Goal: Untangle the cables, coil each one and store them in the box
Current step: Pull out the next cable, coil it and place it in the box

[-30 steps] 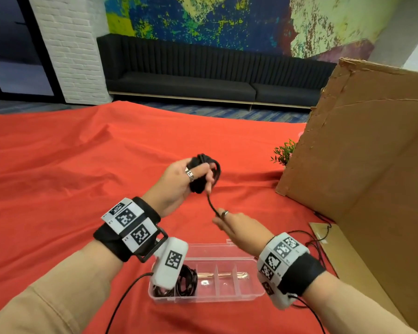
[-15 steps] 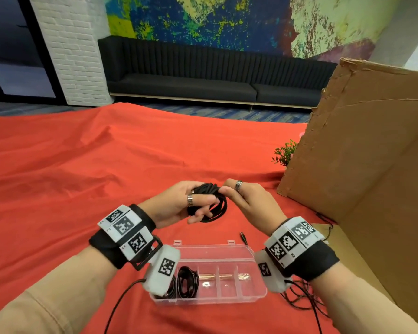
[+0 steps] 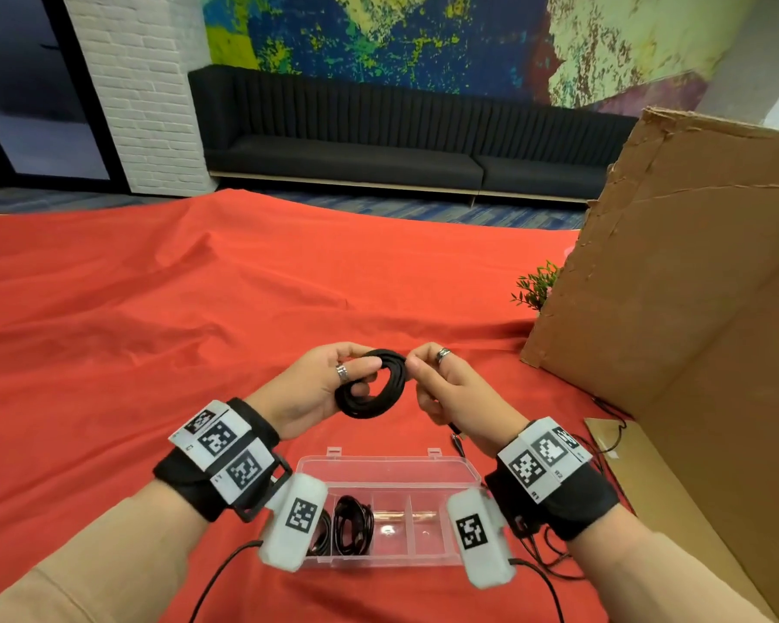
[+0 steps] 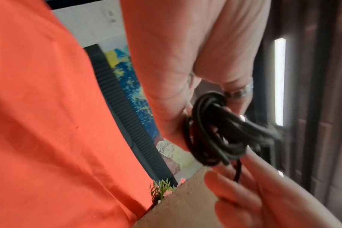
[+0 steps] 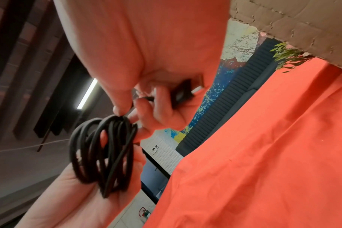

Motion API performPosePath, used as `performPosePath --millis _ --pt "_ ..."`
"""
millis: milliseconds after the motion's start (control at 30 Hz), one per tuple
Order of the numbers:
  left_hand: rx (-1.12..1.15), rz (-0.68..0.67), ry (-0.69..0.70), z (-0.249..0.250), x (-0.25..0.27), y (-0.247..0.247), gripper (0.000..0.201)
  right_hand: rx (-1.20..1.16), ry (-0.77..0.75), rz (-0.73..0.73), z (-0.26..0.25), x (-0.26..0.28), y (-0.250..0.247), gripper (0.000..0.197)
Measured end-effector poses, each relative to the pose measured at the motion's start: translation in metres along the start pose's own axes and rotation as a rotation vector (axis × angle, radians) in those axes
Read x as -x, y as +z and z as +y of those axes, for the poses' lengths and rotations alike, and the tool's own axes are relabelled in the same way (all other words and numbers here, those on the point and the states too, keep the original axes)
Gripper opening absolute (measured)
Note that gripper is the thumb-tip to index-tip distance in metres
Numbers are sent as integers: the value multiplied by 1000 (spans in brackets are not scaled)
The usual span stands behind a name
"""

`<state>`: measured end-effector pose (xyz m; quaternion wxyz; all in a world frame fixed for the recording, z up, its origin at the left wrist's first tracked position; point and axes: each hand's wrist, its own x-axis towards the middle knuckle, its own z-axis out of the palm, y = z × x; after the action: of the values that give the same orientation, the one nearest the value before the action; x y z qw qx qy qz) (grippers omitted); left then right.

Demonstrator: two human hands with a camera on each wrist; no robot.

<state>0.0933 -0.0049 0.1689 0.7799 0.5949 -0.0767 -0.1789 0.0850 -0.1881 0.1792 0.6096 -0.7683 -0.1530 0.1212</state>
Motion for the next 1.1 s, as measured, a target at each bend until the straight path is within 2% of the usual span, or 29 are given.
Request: performPosePath --millis 100,167,233,333,400,467,567,667,767,900,967,1000,1033,1100 --pt "-162 92 44 -7 -1 7 16 -80 13 15 4 -1 2 16" --pt "-223 120 65 -7 -1 9 17 -37 7 21 6 -2 1 16" --pt "-231 133 80 -4 -1 9 17 192 -88 54 9 -2 -4 16" --pt "-147 142 86 -1 0 8 19 710 -245 190 25 -4 -14 31" --pt "-115 137 89 0 0 10 19 761 -203 281 30 -5 -13 32" --pt "-101 136 93 -5 -1 14 18 588 -110 323 31 -8 -5 24" --pt "-160 157 140 -15 -4 23 18 62 27 369 27 -13 12 22" --pt "-303 252 221 -23 -7 28 14 -416 134 305 21 -15 21 16" --pt "-381 296 252 -27 -8 27 14 -647 241 250 18 -15 22 9" --pt "-347 317 206 -28 -10 25 20 -781 299 169 11 -16 18 15" --pt "-365 329 193 -28 -12 24 21 -698 253 93 6 -13 16 15" --pt "-374 331 192 -28 -13 23 21 -590 206 50 4 -12 16 9" --pt "-378 334 184 -29 -15 22 22 -485 166 21 4 -11 17 16" --pt "-373 338 160 -29 -16 22 20 -331 121 31 6 -11 21 59"
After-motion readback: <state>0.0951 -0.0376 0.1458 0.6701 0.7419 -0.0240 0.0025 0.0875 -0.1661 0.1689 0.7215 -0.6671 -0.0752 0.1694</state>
